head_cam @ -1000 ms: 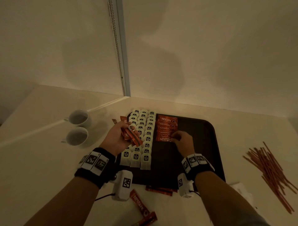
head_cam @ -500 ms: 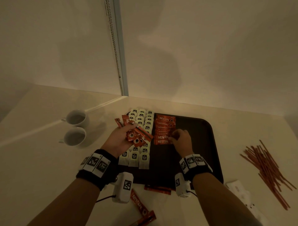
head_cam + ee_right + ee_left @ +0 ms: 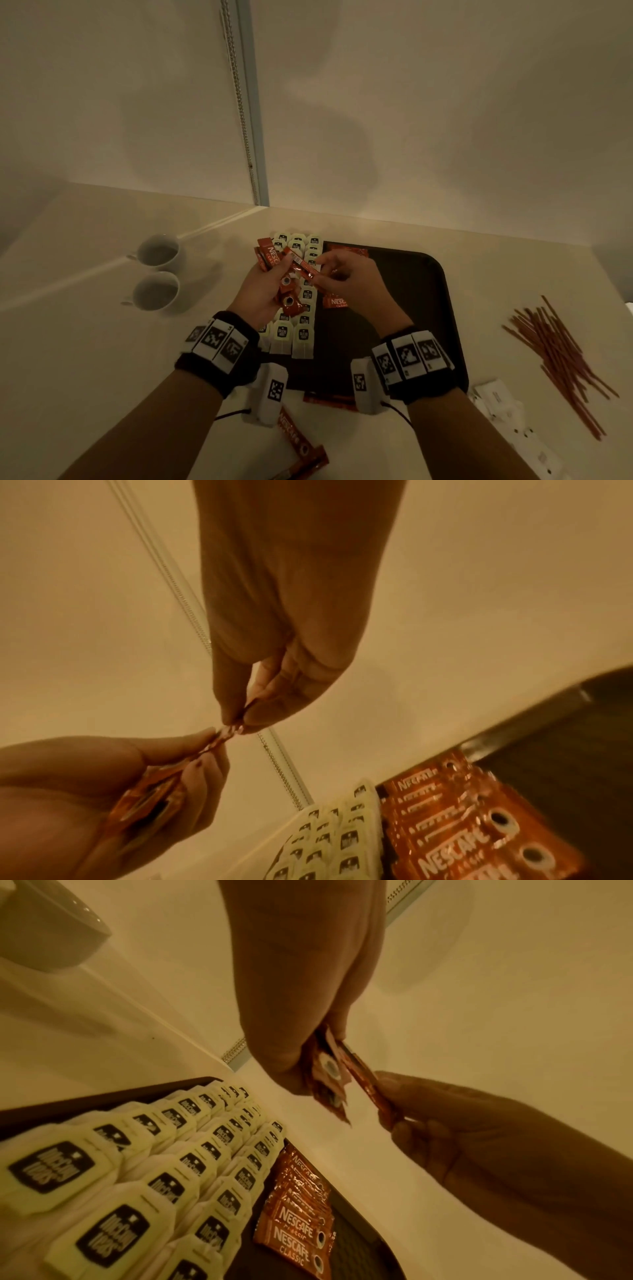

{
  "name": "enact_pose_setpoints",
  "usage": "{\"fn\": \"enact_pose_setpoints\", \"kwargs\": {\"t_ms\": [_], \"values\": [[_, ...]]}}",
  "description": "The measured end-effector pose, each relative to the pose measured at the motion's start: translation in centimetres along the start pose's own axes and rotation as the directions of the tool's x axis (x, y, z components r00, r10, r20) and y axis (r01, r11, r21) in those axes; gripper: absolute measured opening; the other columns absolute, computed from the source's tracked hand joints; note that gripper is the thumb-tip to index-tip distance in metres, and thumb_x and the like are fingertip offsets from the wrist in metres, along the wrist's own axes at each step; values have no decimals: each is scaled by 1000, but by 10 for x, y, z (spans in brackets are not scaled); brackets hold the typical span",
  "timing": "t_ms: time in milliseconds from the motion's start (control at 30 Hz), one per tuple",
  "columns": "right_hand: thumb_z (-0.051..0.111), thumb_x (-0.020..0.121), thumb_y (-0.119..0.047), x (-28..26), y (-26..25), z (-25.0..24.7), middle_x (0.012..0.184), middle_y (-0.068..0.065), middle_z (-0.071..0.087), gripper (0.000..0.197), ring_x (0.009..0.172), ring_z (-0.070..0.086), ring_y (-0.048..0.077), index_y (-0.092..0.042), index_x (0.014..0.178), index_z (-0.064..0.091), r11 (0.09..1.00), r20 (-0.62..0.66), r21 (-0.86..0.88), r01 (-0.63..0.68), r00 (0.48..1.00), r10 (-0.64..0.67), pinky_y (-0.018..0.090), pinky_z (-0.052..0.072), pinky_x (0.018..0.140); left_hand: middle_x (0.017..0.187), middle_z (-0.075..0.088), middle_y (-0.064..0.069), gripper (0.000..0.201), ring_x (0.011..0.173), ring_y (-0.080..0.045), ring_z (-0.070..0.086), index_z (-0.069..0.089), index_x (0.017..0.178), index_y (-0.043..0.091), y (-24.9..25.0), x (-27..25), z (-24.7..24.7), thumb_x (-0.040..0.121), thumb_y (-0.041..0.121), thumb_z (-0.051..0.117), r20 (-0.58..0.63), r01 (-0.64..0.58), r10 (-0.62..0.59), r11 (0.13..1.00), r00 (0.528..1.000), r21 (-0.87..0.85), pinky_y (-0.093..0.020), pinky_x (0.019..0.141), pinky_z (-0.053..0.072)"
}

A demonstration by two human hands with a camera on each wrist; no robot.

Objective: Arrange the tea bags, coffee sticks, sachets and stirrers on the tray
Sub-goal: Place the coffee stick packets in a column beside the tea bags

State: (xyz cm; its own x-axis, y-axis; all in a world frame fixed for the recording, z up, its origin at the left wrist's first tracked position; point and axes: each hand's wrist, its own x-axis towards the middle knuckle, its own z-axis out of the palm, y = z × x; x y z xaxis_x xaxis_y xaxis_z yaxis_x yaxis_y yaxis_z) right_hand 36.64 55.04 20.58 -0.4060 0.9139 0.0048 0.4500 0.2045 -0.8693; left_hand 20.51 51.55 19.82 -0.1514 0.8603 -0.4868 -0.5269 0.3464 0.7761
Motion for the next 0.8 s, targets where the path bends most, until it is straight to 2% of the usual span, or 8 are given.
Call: {"fn": "enact_pose_setpoints", "kwargs": {"t_ms": [133,200,267,400,500,633,733,800], "values": [[69,80,-9,-1,-2,-3,89,-5,63,16,77,56,5,-12,96,70,871,75,-394,294,955,-288,12,46,73,70,58,-4,20,51,-11,55,61,97,10,0,-3,0,96,28,52,45,31,-34,998,998,60,-21,49,49],[70,78,-10,-2,-2,-3,89,1,65,13,79,57,11,-11,91,70,796,93,-490,356,929,-358,18,48,75,74,63,-4,23,55,-12,57,62,101,10,1,-5,1,95,30,51,82,33,-37,998,996,50,-21,50,50],[72,77,-13,-3,1,-3,94,1,62,10,87,55,13,-14,87,70,789,87,-507,347,931,-354,21,47,79,82,68,-5,21,61,-12,62,62,105,9,1,-6,2,95,25,53,92,27,-30,999,995,41,-20,50,50],[70,81,-15,-4,6,-9,107,-8,55,11,95,52,0,-20,89,64,980,2,-176,88,996,-89,10,43,78,82,71,-5,16,61,-11,68,63,106,8,5,-9,1,95,11,52,79,10,-10,1000,997,8,-20,47,50],[65,85,-15,-7,6,-13,100,-12,59,12,90,58,-2,-17,95,59,999,-31,23,-43,999,44,13,48,72,72,71,-1,12,58,-11,66,62,96,11,5,-9,0,95,7,51,51,-23,23,1000,998,-5,-19,48,49],[61,87,-5,-12,-4,-18,92,1,63,12,71,63,-2,-7,99,61,965,-33,248,-85,995,96,11,50,61,75,72,0,7,63,-13,67,64,91,12,2,-9,0,88,5,61,48,-94,92,994,995,58,-20,49,50],[61,88,-9,-12,-6,-19,94,6,65,15,75,63,7,-11,102,64,968,-67,248,-47,996,65,15,53,66,79,71,-3,9,62,-14,65,66,89,12,0,-7,0,83,5,68,32,-146,143,979,989,141,-21,51,50],[61,88,-10,-11,-8,-18,93,6,65,17,73,62,5,-11,104,66,977,-93,210,-20,995,40,14,52,65,81,72,-3,10,60,-13,65,68,89,12,-2,-5,0,82,5,69,6,-182,184,966,983,185,-22,53,52]]}}
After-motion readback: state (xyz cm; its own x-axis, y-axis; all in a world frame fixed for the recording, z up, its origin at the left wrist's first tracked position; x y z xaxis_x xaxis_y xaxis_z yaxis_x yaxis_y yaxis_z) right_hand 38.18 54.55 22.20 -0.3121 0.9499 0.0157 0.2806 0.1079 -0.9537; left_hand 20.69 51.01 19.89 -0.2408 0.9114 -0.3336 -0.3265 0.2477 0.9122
